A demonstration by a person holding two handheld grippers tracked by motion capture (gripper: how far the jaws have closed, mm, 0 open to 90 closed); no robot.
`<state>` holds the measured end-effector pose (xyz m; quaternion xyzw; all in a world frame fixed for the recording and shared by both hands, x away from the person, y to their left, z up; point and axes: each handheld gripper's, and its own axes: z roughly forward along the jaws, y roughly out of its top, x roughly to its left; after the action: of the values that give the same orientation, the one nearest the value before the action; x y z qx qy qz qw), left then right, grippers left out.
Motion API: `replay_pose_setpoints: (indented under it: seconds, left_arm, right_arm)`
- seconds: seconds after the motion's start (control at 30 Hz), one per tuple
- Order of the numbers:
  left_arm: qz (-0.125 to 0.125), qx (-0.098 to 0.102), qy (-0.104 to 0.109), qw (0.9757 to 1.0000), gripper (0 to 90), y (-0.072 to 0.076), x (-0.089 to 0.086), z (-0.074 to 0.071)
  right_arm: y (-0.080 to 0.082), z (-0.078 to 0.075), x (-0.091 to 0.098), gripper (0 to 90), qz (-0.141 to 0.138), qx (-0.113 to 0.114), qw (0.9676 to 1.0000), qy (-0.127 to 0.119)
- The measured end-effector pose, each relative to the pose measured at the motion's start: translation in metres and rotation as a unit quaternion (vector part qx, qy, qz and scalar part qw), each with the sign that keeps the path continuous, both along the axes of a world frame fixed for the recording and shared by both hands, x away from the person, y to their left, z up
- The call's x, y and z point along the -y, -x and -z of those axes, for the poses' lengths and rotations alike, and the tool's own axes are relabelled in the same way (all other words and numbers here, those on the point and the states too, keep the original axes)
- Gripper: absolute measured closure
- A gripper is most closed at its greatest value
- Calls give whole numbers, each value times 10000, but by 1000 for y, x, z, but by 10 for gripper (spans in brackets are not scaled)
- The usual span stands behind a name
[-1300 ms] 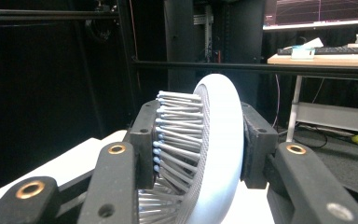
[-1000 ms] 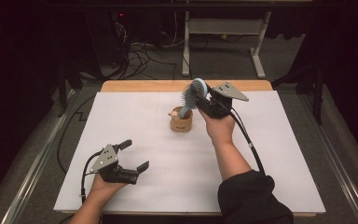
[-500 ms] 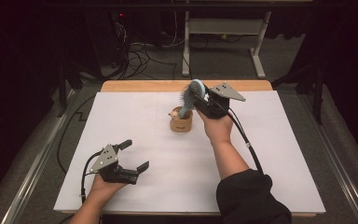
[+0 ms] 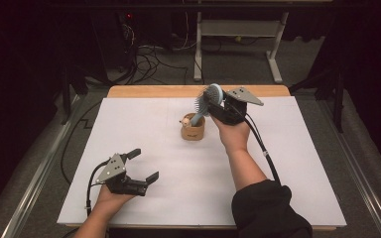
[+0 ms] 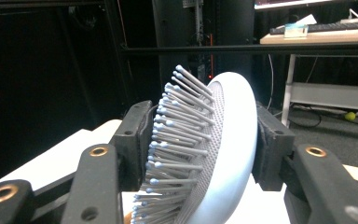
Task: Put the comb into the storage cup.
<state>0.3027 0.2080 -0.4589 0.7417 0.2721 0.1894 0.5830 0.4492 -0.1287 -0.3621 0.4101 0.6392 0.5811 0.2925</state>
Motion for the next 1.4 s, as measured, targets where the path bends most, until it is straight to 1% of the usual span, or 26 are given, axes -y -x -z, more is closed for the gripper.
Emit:
replay_pose_setpoints:
  seconds: [0.27, 0.5, 0.93, 1.2, 1.4]
  left_arm:
    - [2, -4, -18, 10000, 5, 0, 0, 0]
    - [36, -18, -68, 10000, 5, 0, 2, 1]
    - [78, -22, -76, 9999, 5, 0, 2, 1]
    - [87, -22, -77, 9999, 6, 0, 2, 1]
    - [88, -32, -55, 9999, 5, 0, 2, 1]
  right_arm:
    - [-2, 0, 3, 431, 75, -104, 9999, 36]
    - [-2, -1, 6, 392, 83, -130, 9999, 38]
    - [-4, 2, 10, 316, 142, -241, 9996, 47]
    - [-5, 3, 11, 246, 100, -288, 9995, 85]
    - [-4, 4, 12, 180, 81, -283, 9995, 100]
